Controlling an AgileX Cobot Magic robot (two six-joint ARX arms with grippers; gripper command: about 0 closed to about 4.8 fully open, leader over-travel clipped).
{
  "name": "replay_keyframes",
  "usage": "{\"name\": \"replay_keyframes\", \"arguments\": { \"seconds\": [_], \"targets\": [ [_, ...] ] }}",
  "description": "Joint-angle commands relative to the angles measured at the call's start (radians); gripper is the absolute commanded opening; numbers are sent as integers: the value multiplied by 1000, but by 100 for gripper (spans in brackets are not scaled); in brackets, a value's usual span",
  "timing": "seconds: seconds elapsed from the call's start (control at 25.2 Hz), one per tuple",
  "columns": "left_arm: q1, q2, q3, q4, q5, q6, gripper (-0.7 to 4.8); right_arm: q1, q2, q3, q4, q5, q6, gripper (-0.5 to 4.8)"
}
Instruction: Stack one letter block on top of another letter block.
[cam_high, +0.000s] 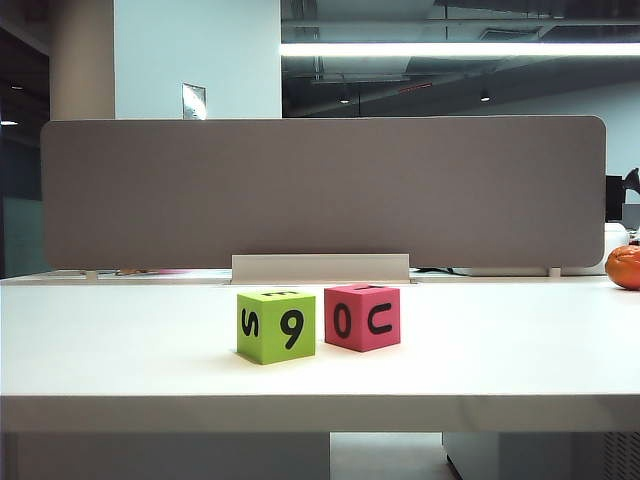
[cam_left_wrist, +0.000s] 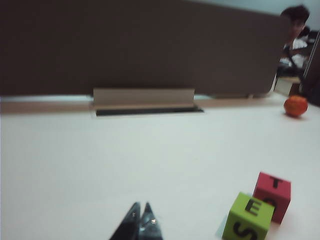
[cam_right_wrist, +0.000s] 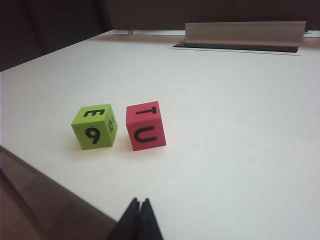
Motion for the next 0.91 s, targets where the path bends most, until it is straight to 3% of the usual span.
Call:
{"name": "replay_keyframes", "arguments": {
  "seconds": [0.04, 0.4, 0.64, 0.91],
  "targets": [
    [-1, 12, 52, 18, 12, -18, -6, 1, -2, -6, 10, 0, 4, -1],
    [-1, 196, 219, 19, 12, -18, -6, 1, -2, -6, 11, 3, 4, -1],
    [-8, 444, 338, 27, 30, -18, -6, 1, -2, -6, 11, 26, 4, -1],
    [-125, 726, 389, 139, 26, -18, -5, 2, -2, -6, 10, 26, 4, -1]
  ]
}}
